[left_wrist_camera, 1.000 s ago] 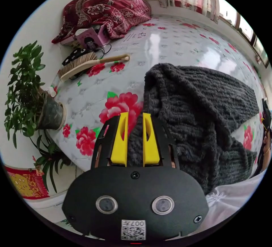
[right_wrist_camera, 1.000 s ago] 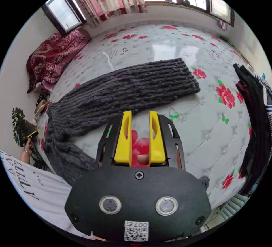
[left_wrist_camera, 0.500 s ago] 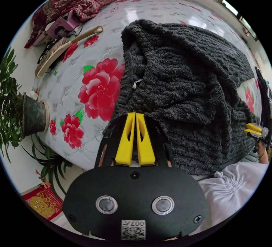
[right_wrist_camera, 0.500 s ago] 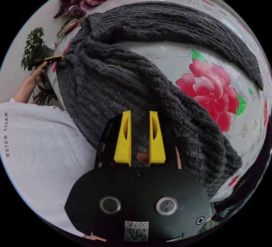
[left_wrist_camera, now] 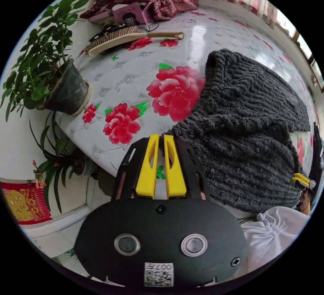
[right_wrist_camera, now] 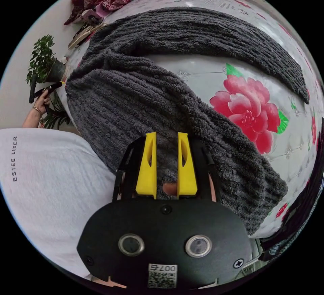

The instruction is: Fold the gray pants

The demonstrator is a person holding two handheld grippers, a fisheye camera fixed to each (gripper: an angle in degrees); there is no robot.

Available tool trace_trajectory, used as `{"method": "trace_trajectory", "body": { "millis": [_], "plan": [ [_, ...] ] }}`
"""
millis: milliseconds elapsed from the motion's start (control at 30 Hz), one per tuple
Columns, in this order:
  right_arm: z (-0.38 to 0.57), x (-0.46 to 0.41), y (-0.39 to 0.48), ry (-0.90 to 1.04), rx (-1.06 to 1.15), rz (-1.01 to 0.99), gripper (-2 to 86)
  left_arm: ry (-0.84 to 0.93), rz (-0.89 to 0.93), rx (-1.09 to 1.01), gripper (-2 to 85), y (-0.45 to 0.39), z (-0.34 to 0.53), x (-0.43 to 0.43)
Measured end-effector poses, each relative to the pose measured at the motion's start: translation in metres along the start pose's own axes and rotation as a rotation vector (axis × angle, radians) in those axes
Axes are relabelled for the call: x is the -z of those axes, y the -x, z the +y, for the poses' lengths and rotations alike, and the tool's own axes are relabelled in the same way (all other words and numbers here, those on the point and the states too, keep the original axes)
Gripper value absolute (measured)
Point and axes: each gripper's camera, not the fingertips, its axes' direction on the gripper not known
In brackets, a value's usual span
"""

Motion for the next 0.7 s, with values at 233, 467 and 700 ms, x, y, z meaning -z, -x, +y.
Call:
{"method": "trace_trajectory", "body": {
  "millis": [233, 467, 700],
  "plan": [
    [0.08, 0.022, -0.074, -0.063, -0.377, 0.083, 9.2, 0.019, 0.19, -0.399, 6.0, -0.086, 0.008, 0.006],
    [0.155, 0.003, -0.115, 0.019, -0.554, 0.089, 9.1, 0.196, 0.072, -0.44, 2.2, -0.117, 0.046, -0.054],
    [0.11, 0.064, -0.131, -0.109, -0.448, 0.098, 8.6, 0.031, 0.278, -0.308, 0.7, -0.092, -0.015, 0.012]
  ]
}}
